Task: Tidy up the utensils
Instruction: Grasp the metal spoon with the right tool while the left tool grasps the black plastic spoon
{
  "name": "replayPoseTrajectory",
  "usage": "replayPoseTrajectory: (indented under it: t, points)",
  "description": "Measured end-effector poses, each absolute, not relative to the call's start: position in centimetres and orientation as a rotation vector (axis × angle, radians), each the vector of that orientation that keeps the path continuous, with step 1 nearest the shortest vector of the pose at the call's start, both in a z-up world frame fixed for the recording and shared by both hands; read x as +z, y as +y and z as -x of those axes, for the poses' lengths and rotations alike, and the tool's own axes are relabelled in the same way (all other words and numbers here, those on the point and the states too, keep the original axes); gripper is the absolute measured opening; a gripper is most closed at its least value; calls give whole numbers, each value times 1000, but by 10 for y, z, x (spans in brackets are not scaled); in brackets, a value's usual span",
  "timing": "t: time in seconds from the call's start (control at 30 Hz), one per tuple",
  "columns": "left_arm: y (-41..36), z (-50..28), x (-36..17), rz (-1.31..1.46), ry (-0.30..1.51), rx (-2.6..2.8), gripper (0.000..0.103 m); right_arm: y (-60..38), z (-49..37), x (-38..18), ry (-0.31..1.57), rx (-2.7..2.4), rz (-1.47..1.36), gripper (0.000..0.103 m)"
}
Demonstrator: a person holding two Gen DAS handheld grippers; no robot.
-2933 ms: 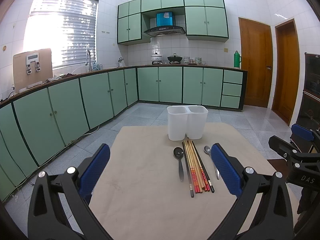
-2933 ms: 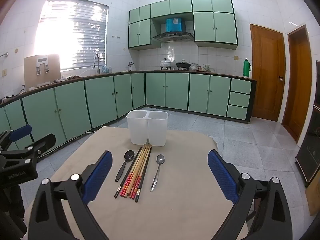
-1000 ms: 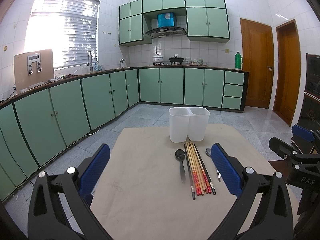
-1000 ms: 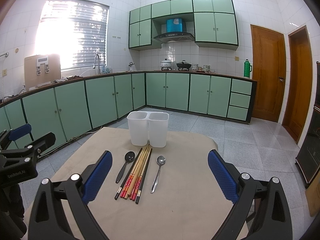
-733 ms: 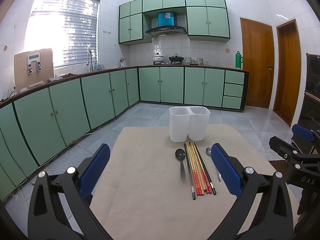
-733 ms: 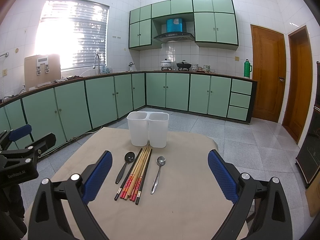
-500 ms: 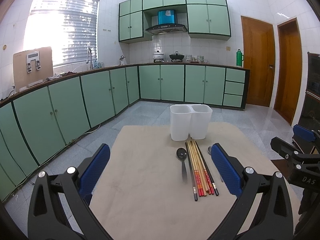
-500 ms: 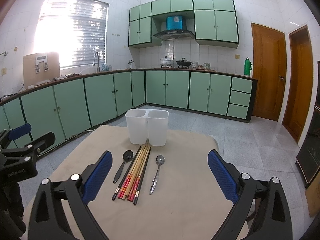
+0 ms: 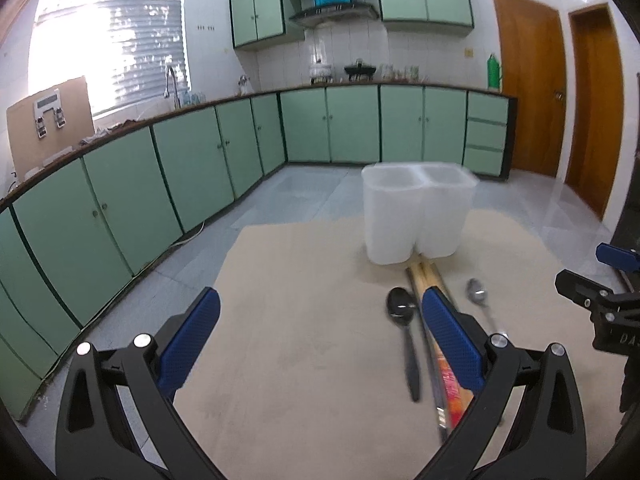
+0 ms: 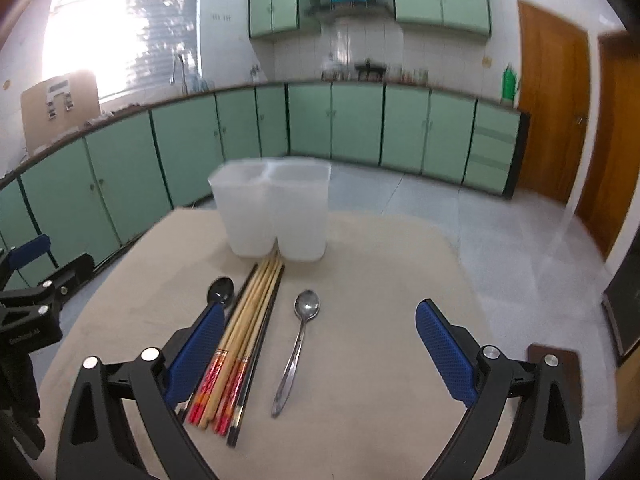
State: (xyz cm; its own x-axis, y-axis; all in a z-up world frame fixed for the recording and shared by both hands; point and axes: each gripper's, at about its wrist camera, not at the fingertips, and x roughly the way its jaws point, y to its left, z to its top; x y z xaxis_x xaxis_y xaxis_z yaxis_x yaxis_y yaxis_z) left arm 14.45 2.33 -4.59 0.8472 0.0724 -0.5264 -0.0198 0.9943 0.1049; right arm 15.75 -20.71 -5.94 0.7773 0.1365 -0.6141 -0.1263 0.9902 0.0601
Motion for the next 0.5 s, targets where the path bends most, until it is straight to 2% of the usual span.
replayPoseTrajectory:
  t: [0.27,0.5]
  points:
    - [31,-194,-81,-82,649,52,98,-191,-224,-115,855,184,-61,66]
    - [34,-215,-96,-68,691,36,98,-181,-248,-140,933,169,-46,50]
